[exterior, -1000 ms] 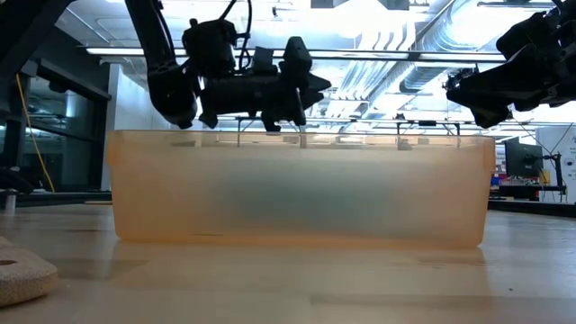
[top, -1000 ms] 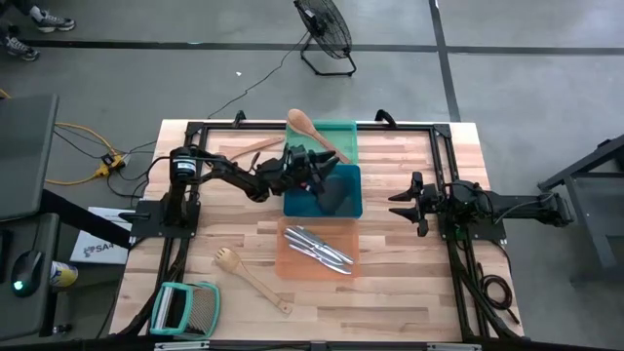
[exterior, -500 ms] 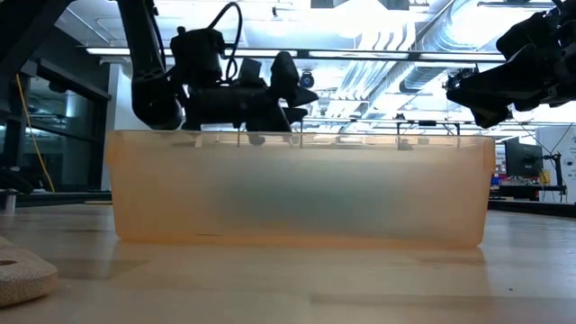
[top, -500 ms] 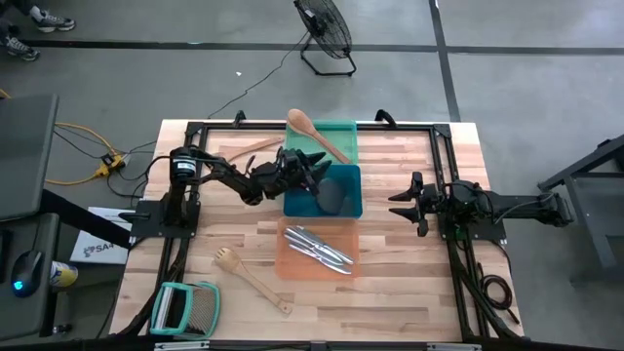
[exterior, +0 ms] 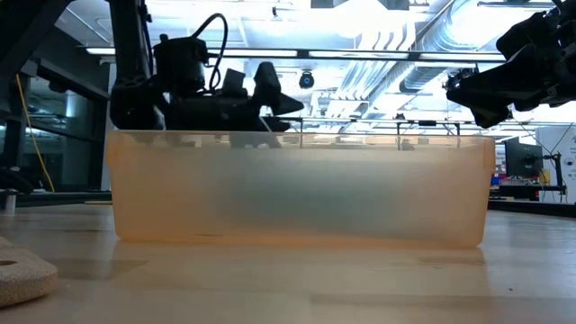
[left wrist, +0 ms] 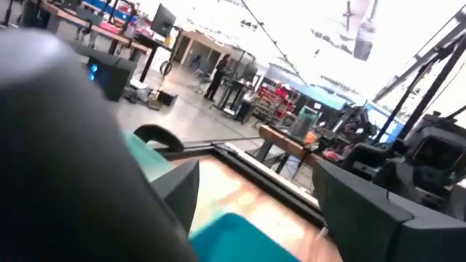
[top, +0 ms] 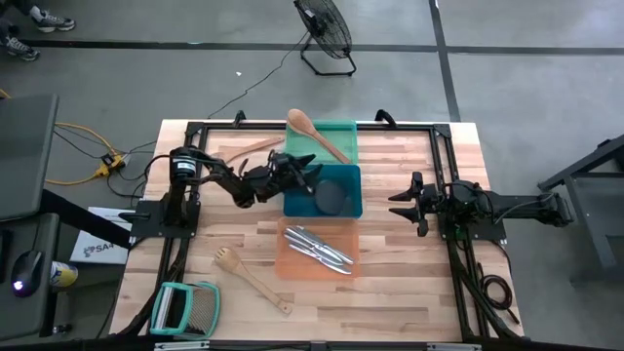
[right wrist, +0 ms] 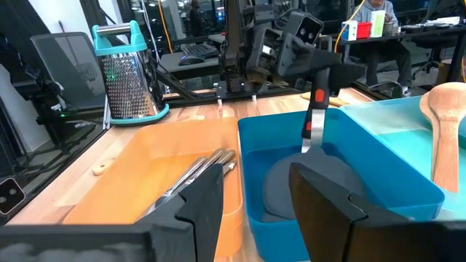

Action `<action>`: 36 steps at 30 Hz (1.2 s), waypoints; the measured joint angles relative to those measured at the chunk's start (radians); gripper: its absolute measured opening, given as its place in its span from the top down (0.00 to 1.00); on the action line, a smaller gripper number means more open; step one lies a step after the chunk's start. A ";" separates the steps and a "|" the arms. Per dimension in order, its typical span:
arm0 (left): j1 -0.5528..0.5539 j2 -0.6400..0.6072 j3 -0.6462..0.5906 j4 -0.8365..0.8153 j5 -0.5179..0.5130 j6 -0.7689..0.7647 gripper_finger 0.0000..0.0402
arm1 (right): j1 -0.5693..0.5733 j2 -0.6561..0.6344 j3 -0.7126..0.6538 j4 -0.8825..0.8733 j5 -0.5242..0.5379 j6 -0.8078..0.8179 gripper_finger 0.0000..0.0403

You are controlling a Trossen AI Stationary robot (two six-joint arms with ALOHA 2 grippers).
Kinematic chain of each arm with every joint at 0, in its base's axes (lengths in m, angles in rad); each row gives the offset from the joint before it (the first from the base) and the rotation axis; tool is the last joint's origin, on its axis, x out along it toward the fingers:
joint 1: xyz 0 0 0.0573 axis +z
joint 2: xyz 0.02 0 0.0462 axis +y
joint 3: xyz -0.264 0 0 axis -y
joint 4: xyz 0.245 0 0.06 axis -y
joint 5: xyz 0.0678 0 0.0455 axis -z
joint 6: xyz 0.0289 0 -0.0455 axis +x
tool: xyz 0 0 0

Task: Pick & Place Kitchen Items
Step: Put the black spatula into the blue bin

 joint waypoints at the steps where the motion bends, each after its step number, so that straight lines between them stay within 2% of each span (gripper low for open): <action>1: 0.000 0.000 -0.007 0.001 -0.001 -0.001 0.34 | 0.000 0.000 0.000 0.000 0.000 0.000 0.63; 7: 0.000 0.000 -0.053 0.002 -0.005 -0.015 0.34 | 0.000 0.000 0.000 0.000 0.000 0.000 0.63; 17: -0.001 0.000 -0.027 -0.056 -0.006 -0.019 0.33 | 0.000 0.000 0.000 0.000 0.000 0.000 0.63; 21: -0.007 0.000 0.006 -0.124 -0.005 -0.018 0.27 | 0.000 0.000 0.000 0.000 0.000 0.000 0.63; 27: -0.029 0.000 0.062 -0.199 0.062 0.007 0.16 | 0.000 0.000 0.000 0.000 0.000 0.000 0.63; 36: -0.034 0.000 0.061 -0.204 -0.006 0.108 0.14 | 0.000 0.000 0.000 0.000 0.001 0.000 0.63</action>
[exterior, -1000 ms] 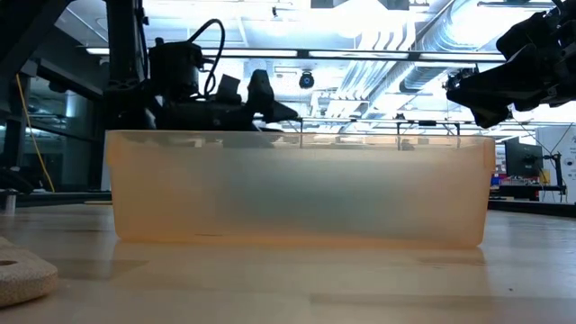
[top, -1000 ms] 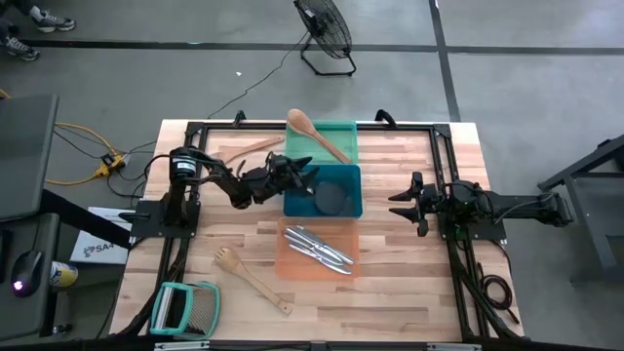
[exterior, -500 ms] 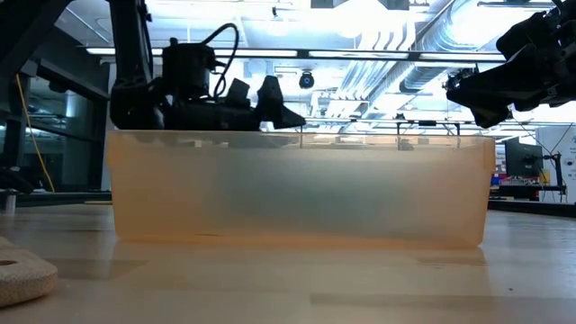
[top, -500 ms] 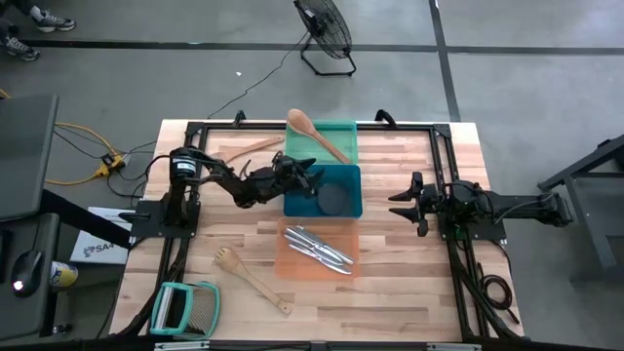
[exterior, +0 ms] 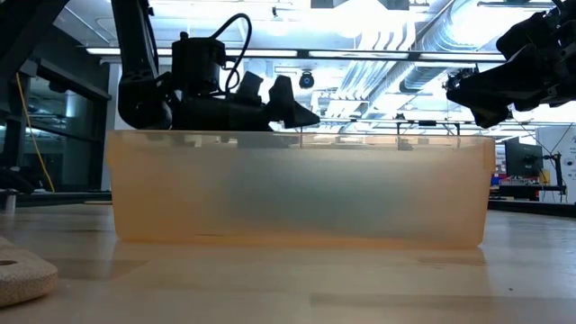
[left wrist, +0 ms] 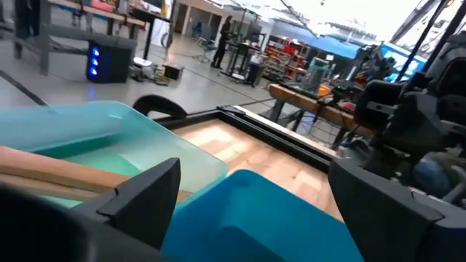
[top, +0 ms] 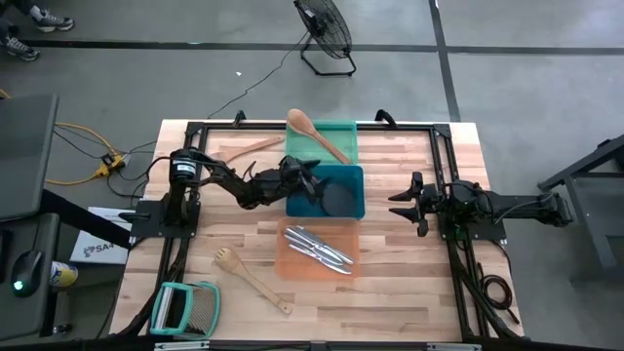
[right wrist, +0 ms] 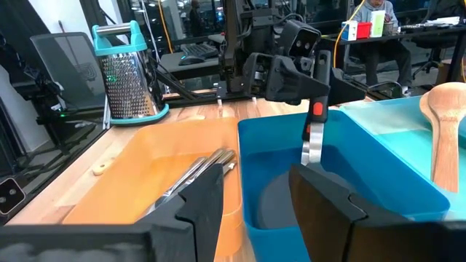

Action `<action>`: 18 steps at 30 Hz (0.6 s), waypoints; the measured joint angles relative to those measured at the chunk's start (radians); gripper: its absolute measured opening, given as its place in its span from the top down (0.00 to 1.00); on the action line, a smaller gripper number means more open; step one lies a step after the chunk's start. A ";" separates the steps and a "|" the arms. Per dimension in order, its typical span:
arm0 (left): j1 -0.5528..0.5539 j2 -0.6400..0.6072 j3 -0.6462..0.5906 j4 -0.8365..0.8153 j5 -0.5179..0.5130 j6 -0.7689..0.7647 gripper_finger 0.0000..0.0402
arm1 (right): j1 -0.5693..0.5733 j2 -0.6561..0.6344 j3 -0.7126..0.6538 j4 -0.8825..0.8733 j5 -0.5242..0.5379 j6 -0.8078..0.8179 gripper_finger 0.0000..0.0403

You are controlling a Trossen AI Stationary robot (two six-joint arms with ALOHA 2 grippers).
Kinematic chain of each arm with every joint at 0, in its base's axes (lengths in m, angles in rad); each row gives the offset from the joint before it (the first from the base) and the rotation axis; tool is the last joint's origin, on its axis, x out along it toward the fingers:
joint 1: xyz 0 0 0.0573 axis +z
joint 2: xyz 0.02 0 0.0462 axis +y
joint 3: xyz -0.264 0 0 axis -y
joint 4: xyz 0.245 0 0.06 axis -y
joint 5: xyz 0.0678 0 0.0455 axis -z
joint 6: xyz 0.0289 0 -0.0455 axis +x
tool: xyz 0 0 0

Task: Pick & Place Kitchen Items
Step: Put the black spatula into the blue bin

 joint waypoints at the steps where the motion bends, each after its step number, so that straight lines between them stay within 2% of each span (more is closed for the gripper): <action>1: 0.000 0.000 0.000 0.000 -0.009 0.018 0.14 | 0.000 0.000 0.000 0.000 0.000 0.000 0.63; 10: -0.014 0.000 0.000 -0.003 -0.124 0.349 0.14 | 0.000 0.000 0.000 0.000 0.000 0.000 0.63; 13: -0.014 0.000 0.000 -0.010 -0.139 0.378 0.14 | 0.000 0.000 0.000 0.000 0.000 0.000 0.63; 18: -0.012 0.000 -0.025 -0.001 -0.238 0.446 0.14 | 0.000 0.000 0.000 0.000 -0.001 0.000 0.63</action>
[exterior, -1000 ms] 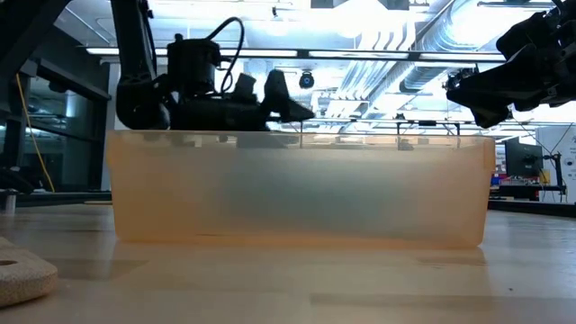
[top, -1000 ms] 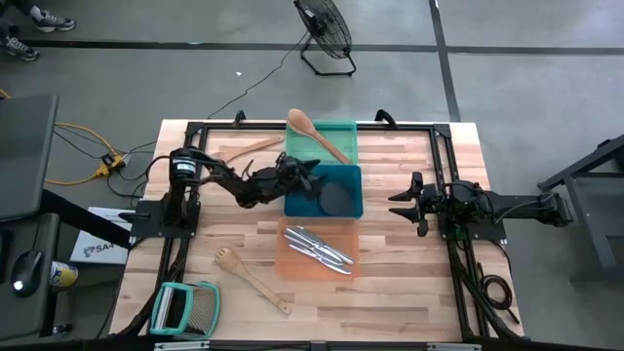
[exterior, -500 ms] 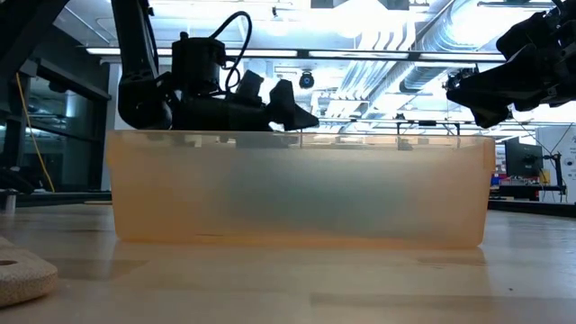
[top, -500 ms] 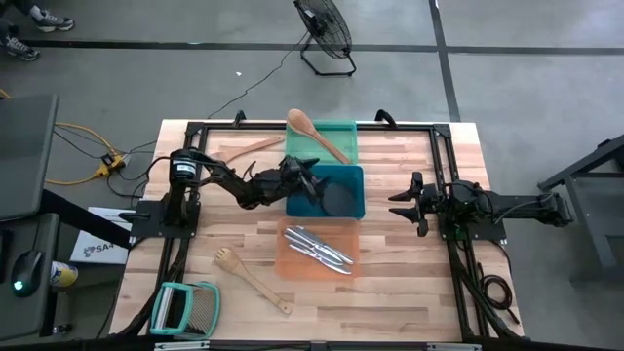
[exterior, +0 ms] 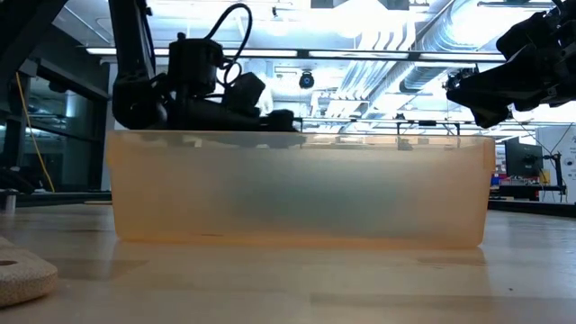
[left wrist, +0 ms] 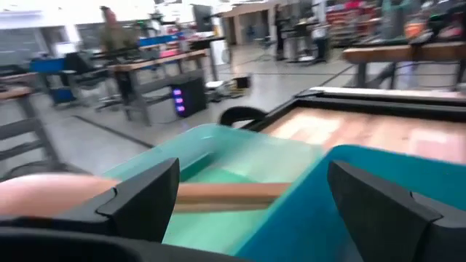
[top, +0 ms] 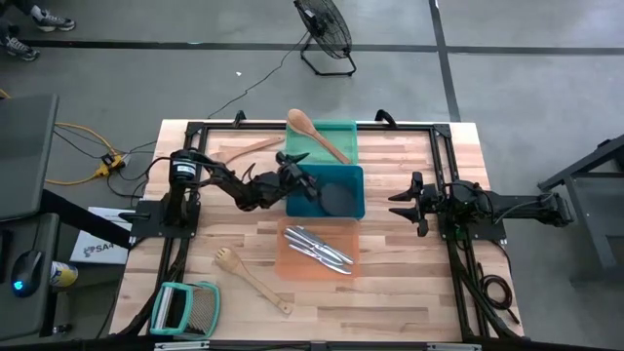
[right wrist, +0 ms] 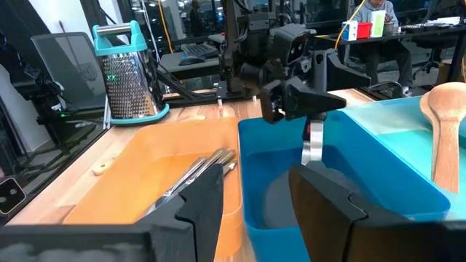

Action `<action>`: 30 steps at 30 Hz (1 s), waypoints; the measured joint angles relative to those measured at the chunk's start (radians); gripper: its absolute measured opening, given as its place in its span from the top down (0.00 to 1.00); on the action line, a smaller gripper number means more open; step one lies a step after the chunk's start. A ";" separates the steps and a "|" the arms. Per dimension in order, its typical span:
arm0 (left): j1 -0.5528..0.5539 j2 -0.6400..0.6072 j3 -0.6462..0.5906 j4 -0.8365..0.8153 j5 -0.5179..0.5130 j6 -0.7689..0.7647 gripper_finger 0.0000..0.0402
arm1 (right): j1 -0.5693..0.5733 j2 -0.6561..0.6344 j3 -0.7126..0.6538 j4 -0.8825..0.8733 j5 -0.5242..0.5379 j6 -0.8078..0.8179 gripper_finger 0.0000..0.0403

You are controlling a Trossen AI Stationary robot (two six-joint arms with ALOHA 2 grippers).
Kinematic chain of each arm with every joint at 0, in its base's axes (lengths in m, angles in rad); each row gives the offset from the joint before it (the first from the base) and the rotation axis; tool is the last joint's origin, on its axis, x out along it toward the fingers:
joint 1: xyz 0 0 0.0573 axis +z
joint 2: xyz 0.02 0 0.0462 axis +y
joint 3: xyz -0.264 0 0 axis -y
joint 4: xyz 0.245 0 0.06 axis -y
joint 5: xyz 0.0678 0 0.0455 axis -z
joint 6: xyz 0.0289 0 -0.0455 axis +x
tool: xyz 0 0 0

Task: Pick & Place Kitchen Items
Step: Put the black spatula into the blue bin

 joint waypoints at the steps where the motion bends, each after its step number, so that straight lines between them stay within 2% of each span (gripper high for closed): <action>1: 0.000 -0.002 -0.012 0.011 -0.017 0.003 0.14 | 0.000 0.000 0.000 0.000 0.001 0.000 0.63; 8: 0.000 -0.031 -0.084 0.070 -0.045 0.009 0.14 | 0.000 0.000 0.000 0.000 0.001 0.000 0.63; 17: 0.000 -0.102 -0.091 -0.031 -0.090 0.126 0.14 | 0.000 0.000 0.000 0.000 0.001 0.000 0.63; 24: -0.001 -0.110 -0.091 -0.057 -0.088 0.201 0.14 | 0.000 0.000 0.000 0.000 0.001 0.000 0.63; 30: -0.010 -0.173 -0.091 -0.107 -0.087 0.342 0.14 | 0.000 0.000 0.000 0.000 0.001 0.000 0.63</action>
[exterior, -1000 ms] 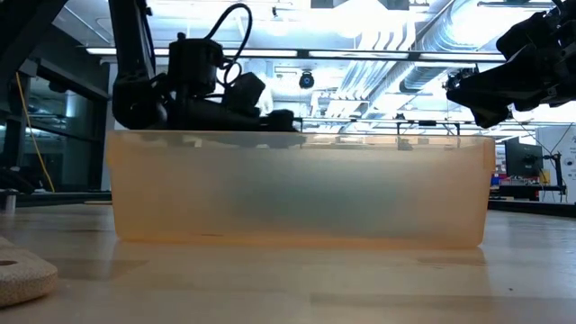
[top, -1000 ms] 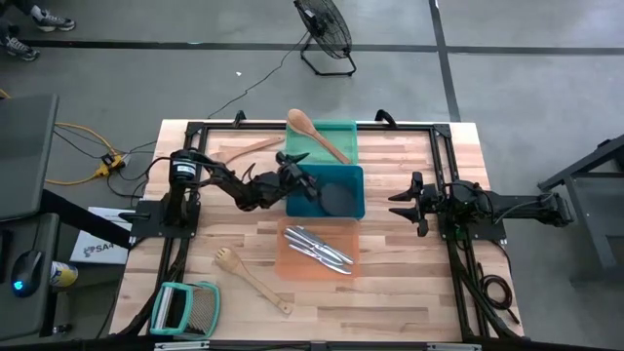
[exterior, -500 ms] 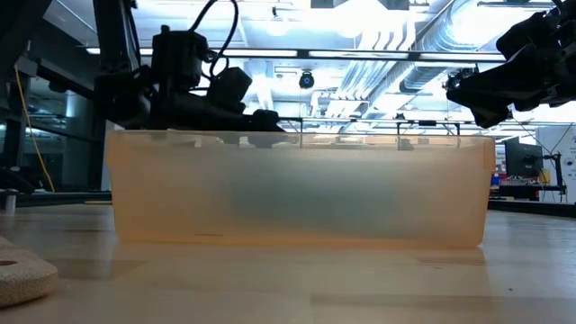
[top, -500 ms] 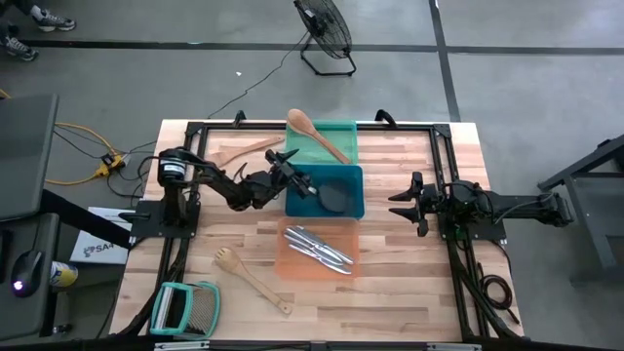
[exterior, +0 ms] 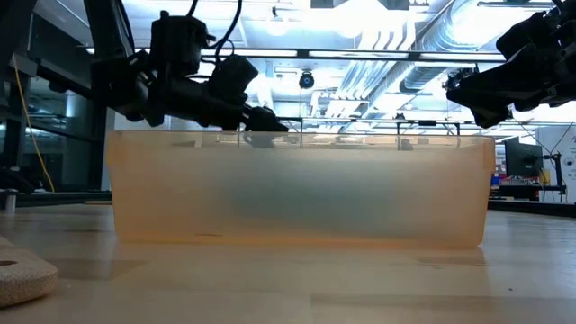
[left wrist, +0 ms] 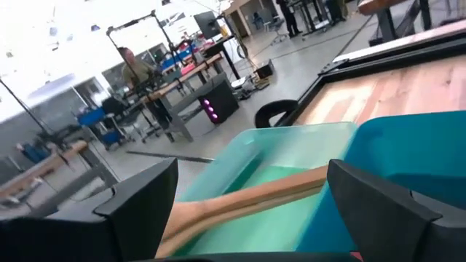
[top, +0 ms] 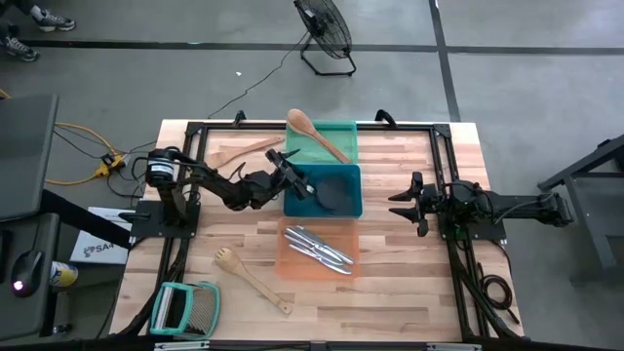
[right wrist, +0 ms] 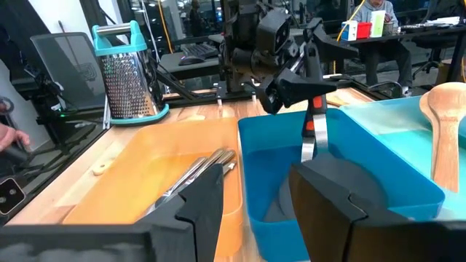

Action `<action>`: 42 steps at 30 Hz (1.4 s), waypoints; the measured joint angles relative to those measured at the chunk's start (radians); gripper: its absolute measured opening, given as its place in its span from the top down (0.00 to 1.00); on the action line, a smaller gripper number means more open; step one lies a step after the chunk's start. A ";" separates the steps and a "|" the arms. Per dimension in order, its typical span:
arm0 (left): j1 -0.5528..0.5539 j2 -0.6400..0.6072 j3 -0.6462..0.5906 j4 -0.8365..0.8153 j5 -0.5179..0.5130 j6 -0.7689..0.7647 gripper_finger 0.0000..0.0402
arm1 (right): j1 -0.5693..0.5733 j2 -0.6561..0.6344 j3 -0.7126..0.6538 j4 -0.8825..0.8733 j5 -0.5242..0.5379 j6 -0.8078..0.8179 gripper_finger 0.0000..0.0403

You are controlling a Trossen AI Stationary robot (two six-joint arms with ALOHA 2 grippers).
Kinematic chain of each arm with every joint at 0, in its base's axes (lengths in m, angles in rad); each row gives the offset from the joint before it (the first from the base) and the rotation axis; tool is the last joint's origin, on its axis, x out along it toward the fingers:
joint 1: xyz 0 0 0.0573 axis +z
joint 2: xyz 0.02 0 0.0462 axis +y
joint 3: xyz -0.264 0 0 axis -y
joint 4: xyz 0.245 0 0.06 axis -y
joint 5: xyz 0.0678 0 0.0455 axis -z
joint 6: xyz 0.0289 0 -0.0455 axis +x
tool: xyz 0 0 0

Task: Pick & Place Kitchen Items
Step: Put the black spatula into the blue bin

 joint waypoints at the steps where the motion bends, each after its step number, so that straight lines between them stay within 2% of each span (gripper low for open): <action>1: 0.001 -0.008 0.000 -0.005 0.001 0.020 0.14 | 0.000 0.000 0.000 0.000 0.000 0.000 0.63; 8: -0.005 -0.049 0.000 -0.038 0.053 0.083 0.14 | 0.000 0.000 0.000 0.000 0.000 0.000 0.63; 14: -0.023 -0.052 0.002 -0.185 0.083 0.013 0.14 | 0.000 0.000 0.000 0.000 0.000 0.000 0.63; 19: -0.035 -0.050 0.051 -0.285 0.111 0.002 0.14 | 0.000 0.000 0.000 0.000 0.000 0.000 0.63; 25: -0.052 -0.048 0.074 -0.325 0.050 0.003 0.14 | 0.000 0.000 0.000 0.000 0.000 0.000 0.63; 28: -0.063 -0.048 0.074 -0.332 0.086 0.005 0.14 | 0.000 0.000 0.000 0.000 0.000 0.000 0.63; 33: -0.070 -0.045 0.073 -0.363 0.204 0.008 0.14 | 0.000 0.000 0.000 0.000 -0.002 0.000 0.63; 35: -0.070 -0.045 0.073 -0.366 0.182 0.011 0.14 | 0.000 0.000 0.000 0.000 -0.002 0.000 0.63; 39: -0.070 -0.067 0.071 -0.372 0.073 0.006 0.14 | 0.000 0.000 0.000 0.000 -0.002 0.000 0.63; 42: -0.068 -0.094 0.072 -0.410 0.049 -0.011 0.14 | 0.000 0.000 0.000 0.000 -0.002 0.000 0.63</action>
